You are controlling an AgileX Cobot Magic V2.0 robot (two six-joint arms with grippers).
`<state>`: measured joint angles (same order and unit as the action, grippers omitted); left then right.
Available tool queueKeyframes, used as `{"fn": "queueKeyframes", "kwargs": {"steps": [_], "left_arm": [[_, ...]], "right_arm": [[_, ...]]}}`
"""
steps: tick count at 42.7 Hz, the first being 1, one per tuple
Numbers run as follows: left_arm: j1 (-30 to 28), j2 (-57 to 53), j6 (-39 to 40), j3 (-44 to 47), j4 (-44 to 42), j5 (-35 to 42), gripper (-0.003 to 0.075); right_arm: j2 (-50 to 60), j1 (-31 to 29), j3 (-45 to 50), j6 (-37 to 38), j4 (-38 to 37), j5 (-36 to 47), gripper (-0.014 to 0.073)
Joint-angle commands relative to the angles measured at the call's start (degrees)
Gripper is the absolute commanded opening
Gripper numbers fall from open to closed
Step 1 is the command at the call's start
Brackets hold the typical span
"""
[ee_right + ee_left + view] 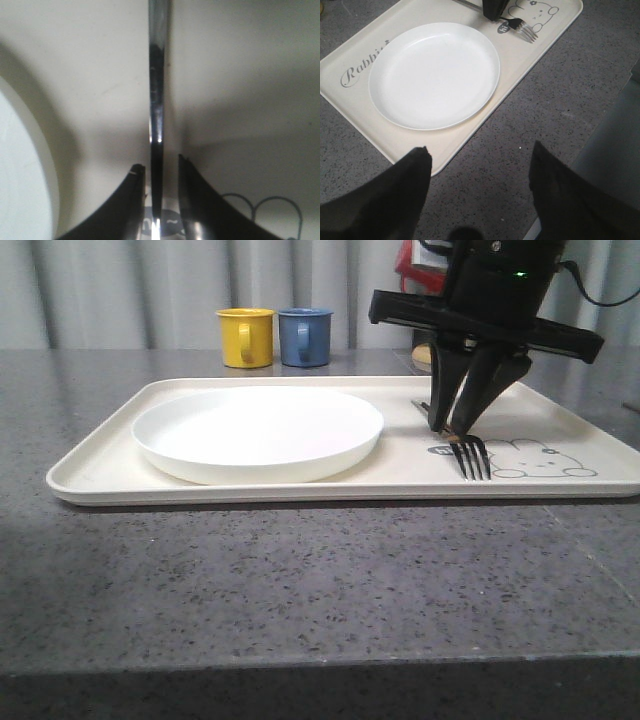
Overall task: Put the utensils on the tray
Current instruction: 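Place the fork on the tray beside the plate and release, then move the right gripper down onto the steel chopsticks and grasp them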
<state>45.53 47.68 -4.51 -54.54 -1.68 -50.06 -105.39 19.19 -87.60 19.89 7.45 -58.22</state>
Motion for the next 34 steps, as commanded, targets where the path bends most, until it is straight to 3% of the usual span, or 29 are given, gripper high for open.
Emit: {"fn": "queueKeyframes", "kwargs": {"steps": [1,8,15,23,34], "left_arm": [[0.38,-0.18,0.46,-1.54,-0.12,3.9,0.0417],[0.38,-0.18,0.46,-1.54,-0.12,3.9,0.0417],[0.38,-0.18,0.46,-1.54,-0.12,3.9,0.0417],[0.38,-0.18,0.46,-1.54,-0.12,3.9,0.0417],[0.38,-0.18,0.46,-1.54,-0.12,3.9,0.0417]], "right_arm": [[3.28,-0.01,-1.96,-0.01,-0.5,1.68,0.0353],[7.83,-0.01,-2.13,-3.79,-3.53,-0.38,0.0362],[14.54,-1.2,-0.9,-12.65,-8.86,-9.36,0.0362],[19.89,-10.15,4.57,-16.92,-9.98,-12.21,0.0362],[17.95,-22.08,7.66,-20.23,-9.86,-13.09,0.0366]]}}
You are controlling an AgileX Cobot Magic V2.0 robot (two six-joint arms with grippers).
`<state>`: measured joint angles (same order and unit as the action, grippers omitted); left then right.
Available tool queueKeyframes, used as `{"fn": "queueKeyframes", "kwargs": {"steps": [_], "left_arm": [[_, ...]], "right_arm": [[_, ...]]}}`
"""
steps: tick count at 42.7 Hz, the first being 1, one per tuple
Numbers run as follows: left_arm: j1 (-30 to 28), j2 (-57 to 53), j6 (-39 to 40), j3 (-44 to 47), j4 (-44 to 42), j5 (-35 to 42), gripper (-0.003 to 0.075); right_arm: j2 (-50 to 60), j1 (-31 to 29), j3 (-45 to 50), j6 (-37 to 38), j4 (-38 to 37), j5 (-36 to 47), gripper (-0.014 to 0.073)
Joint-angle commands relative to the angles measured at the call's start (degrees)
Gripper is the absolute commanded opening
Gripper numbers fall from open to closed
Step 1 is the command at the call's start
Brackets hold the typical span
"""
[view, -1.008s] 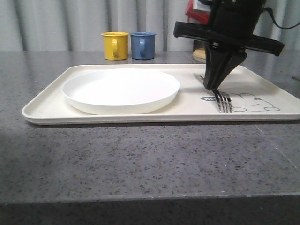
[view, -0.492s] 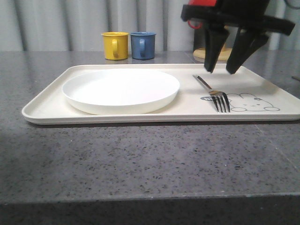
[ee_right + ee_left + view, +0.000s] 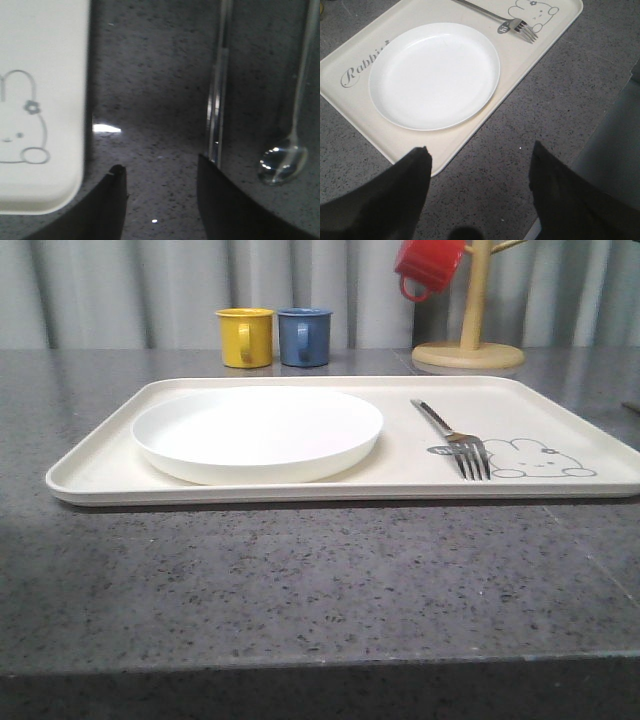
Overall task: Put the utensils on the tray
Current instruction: 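Move the right gripper down onto the steel chopsticks and grasp them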
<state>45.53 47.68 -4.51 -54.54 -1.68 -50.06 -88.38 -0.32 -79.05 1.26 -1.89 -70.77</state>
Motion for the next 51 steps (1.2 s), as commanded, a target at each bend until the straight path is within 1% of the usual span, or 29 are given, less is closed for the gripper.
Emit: {"fn": "queueKeyframes", "kwargs": {"steps": [1,8,18,31,46,48,51], "left_arm": [[0.38,-0.18,0.46,-1.54,-0.12,3.9,0.0417],[0.38,-0.18,0.46,-1.54,-0.12,3.9,0.0417],[0.38,-0.18,0.46,-1.54,-0.12,3.9,0.0417],[0.38,-0.18,0.46,-1.54,-0.12,3.9,0.0417],[0.38,-0.18,0.46,-1.54,-0.12,3.9,0.0417],[0.38,-0.18,0.46,-1.54,-0.12,3.9,0.0417],[0.38,-0.18,0.46,-1.54,-0.12,3.9,0.0417]], "right_arm": [[0.38,-3.1,-0.89,-2.04,-0.45,-0.72,0.0366],[-2.92,-4.91,-1.0,-4.9,-0.5,-0.66,0.0364],[-7.28,-4.91,-1.18,-5.41,-0.94,0.63,0.0364],[-7.85,-4.91,-1.18,-5.41,-1.01,4.23,0.0361],[-10.06,-4.91,-1.18,-5.41,-1.07,3.81,0.0361],[-10.14,-4.91,-1.18,-5.41,-1.07,3.74,0.0351],[-10.06,-4.91,-1.18,-5.41,-1.07,3.75,0.028]]}}
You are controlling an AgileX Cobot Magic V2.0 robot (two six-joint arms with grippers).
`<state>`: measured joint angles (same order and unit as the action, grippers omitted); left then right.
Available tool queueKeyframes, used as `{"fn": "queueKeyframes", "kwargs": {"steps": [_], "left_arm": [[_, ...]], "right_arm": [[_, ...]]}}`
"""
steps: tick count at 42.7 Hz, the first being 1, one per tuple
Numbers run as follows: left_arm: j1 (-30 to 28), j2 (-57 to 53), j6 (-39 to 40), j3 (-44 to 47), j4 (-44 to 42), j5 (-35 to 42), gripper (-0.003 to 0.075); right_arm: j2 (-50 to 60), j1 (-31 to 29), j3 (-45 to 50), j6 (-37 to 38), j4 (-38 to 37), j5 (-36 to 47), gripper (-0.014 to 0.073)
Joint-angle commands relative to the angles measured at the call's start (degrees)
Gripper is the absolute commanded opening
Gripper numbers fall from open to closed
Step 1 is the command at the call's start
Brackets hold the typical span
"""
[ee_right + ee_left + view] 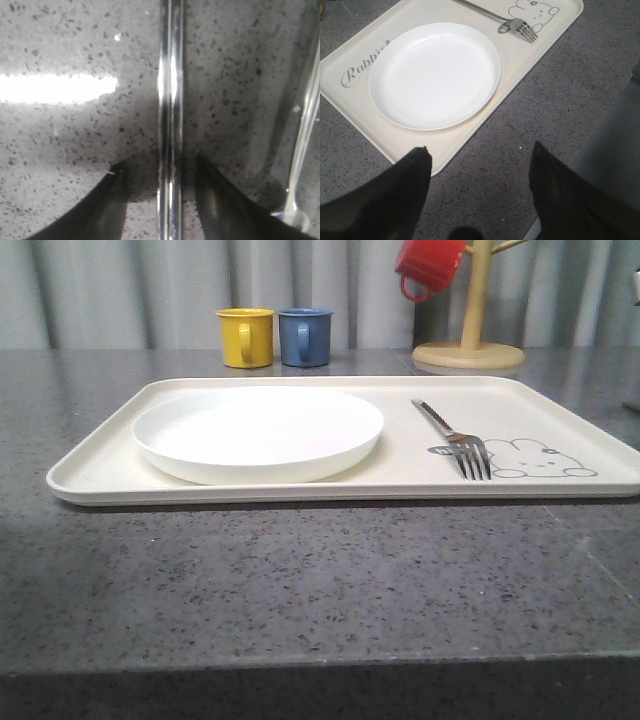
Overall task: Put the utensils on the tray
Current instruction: 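Move the right gripper down onto the steel chopsticks and grasp them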
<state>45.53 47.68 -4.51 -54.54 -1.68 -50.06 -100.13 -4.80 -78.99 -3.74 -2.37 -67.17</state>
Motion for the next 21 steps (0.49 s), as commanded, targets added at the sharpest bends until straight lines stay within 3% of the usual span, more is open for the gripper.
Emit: {"fn": "queueKeyframes", "kwargs": {"steps": [1,4,8,21], "left_arm": [[0.38,-0.18,0.46,-1.54,-0.12,3.9,0.0417],[0.38,-0.18,0.46,-1.54,-0.12,3.9,0.0417],[0.38,-0.18,0.46,-1.54,-0.12,3.9,0.0417],[0.38,-0.18,0.46,-1.54,-0.12,3.9,0.0417]], "right_arm": [[1.74,-0.43,-1.23,-0.41,-0.59,0.15,0.0249],[1.8,-0.43,-1.23,-0.41,-0.59,0.15,0.0131],[1.8,-0.43,-1.23,-0.41,-0.59,0.08,0.0043],[3.9,4.12,-7.09,-0.41,6.51,-5.84,0.0038]]}}
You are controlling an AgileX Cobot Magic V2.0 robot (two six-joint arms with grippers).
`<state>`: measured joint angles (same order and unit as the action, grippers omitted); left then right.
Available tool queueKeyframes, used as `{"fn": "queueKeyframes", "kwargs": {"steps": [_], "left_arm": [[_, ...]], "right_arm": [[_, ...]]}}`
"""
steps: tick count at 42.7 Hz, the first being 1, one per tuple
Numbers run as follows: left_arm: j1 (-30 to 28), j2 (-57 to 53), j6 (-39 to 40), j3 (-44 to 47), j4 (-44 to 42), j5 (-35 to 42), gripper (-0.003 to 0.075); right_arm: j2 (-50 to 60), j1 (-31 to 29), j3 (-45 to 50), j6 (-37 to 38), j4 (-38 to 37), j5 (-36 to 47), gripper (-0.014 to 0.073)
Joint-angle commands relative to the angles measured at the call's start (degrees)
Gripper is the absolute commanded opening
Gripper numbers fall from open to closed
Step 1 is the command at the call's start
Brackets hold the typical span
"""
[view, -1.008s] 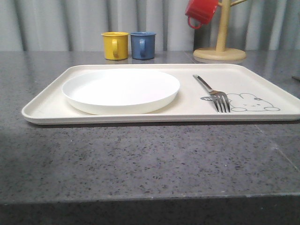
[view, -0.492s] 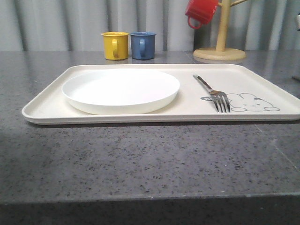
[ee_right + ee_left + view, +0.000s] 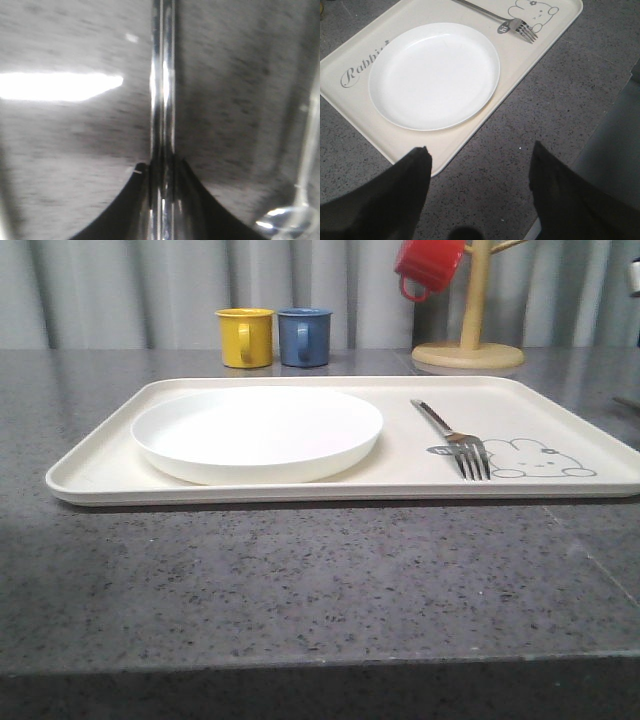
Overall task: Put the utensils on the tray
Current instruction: 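Move the right gripper down onto the steel chopsticks and grasp them, then lay the chopsticks on the tray beside the fork and release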
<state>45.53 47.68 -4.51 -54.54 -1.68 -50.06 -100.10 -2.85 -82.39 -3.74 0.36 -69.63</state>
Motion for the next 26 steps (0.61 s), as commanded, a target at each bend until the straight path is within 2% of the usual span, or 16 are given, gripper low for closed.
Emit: {"fn": "queueKeyframes", "kwargs": {"steps": [1,11,26], "left_arm": [[0.38,-0.18,0.46,-1.54,-0.12,3.9,0.0417],[0.38,-0.18,0.46,-1.54,-0.12,3.9,0.0417],[0.38,-0.18,0.46,-1.54,-0.12,3.9,0.0417]], "right_arm": [[4.0,3.31,-4.55,-0.41,5.13,-3.9,0.0038],[3.65,10.84,-7.32,1.48,13.2,-2.27,0.0038],[-2.14,13.79,-7.27,11.45,15.39,-1.45,0.0046]]}}
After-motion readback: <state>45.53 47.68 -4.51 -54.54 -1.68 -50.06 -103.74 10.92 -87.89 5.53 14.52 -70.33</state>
